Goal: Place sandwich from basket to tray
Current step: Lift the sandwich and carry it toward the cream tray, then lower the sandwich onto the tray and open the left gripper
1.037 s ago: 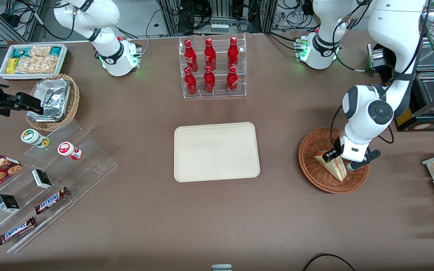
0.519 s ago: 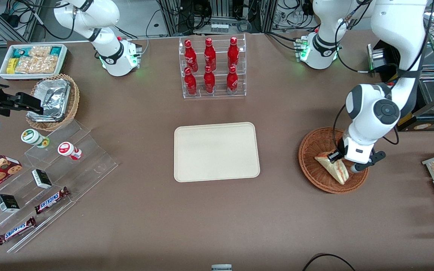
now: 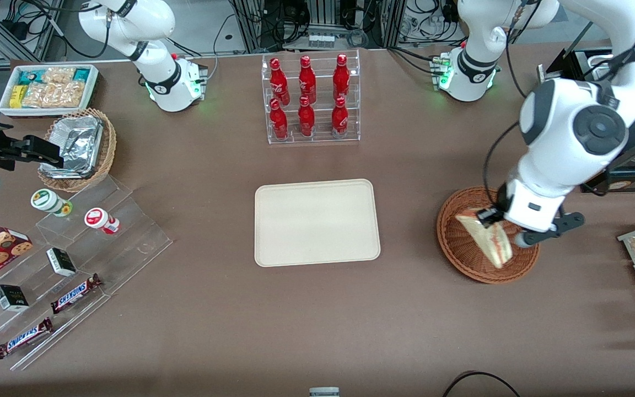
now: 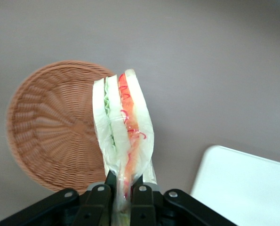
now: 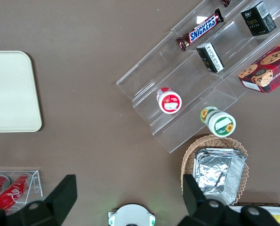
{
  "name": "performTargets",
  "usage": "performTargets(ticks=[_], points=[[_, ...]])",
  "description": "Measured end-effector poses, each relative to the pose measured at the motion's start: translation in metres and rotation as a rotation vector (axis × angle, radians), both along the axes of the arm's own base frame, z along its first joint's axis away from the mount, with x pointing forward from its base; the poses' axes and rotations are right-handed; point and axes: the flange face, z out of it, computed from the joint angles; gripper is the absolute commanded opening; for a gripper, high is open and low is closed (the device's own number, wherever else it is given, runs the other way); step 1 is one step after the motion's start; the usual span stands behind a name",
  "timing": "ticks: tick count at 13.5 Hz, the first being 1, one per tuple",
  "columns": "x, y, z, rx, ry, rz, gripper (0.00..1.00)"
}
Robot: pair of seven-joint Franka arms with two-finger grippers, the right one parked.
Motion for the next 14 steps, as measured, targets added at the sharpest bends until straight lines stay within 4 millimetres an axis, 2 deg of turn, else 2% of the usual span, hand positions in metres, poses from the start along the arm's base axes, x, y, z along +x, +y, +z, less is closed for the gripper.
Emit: performTargets(ticks=[2, 5, 10, 12, 14], points=[[-0.009, -0.053, 0.005, -0.009, -0.014, -0.057, 0.00], [-0.027, -0.133, -0.010, -0.012, -0.001, -0.123, 0.00], [-0.054, -0.260, -0.075, 0.001, 0.041, -0.273, 0.00], [-0.066, -0.301, -0.105, -0.003, 0.038, -0.327, 0.00], [-0.080, -0.332, -0.137, -0.012, 0.025, -0.370, 0.00]])
